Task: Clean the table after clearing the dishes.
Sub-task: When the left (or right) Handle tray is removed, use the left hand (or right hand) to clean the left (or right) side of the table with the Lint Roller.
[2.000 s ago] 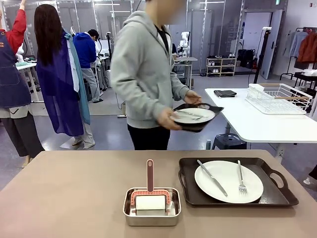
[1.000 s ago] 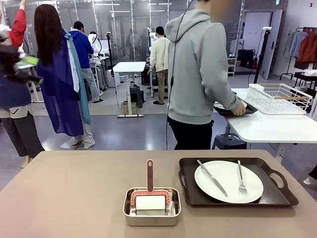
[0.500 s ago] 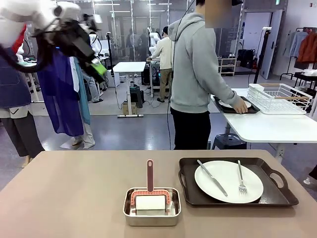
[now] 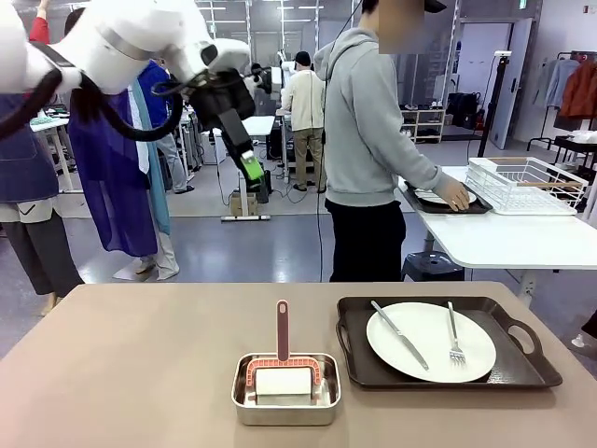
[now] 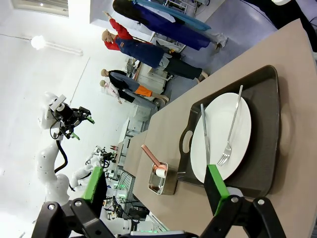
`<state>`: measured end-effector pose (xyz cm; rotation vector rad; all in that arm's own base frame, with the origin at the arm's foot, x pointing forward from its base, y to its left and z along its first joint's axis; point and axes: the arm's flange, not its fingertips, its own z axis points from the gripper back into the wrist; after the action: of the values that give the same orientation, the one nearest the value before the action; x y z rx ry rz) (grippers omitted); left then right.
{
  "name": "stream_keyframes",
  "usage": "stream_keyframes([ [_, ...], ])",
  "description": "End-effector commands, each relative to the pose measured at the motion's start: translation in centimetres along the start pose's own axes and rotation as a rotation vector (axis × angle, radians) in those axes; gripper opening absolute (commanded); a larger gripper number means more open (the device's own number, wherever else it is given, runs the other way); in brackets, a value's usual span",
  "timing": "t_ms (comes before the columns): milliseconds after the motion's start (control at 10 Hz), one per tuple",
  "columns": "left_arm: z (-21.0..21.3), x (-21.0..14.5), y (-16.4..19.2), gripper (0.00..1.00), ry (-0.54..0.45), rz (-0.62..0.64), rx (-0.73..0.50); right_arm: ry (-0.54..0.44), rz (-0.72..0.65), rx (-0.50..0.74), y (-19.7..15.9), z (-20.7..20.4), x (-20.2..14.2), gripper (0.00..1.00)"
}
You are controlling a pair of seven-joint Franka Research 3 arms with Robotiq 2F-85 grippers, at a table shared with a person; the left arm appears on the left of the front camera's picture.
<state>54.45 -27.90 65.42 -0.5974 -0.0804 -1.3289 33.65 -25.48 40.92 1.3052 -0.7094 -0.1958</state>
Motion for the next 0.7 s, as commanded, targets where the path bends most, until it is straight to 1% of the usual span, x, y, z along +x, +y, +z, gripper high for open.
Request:
stream_keyframes([
  [0,-0.4,2.0,1.3,1.0,0.067,-0.085,0.063,-0.004,-0.001,0.002,0.4,0.0,0.0,1.0],
  [100,-1.7,2.3,1.7,1.0,0.105,-0.143,0.112,-0.004,-0.001,0.002,0.4,0.0,0.0,1.0],
  [200,-3.1,2.3,2.0,1.0,0.173,-0.204,0.175,-0.004,-0.001,0.002,0.4,0.0,0.0,1.0],
  [300,-4.8,2.0,2.5,1.0,0.19,-0.251,0.209,-0.004,-0.001,0.002,0.4,0.0,0.0,1.0],
  [400,-5.6,1.6,2.5,1.0,0.159,-0.276,0.215,-0.004,-0.001,0.002,0.4,0.0,0.0,1.0],
  [500,-5.4,1.0,2.0,1.0,0.1,-0.295,0.205,-0.004,-0.001,0.002,0.4,0.0,0.0,1.0],
  [600,-4.8,2.8,2.7,1.0,0.189,-0.235,0.171,-0.004,-0.001,0.002,0.4,0.0,0.0,1.0],
])
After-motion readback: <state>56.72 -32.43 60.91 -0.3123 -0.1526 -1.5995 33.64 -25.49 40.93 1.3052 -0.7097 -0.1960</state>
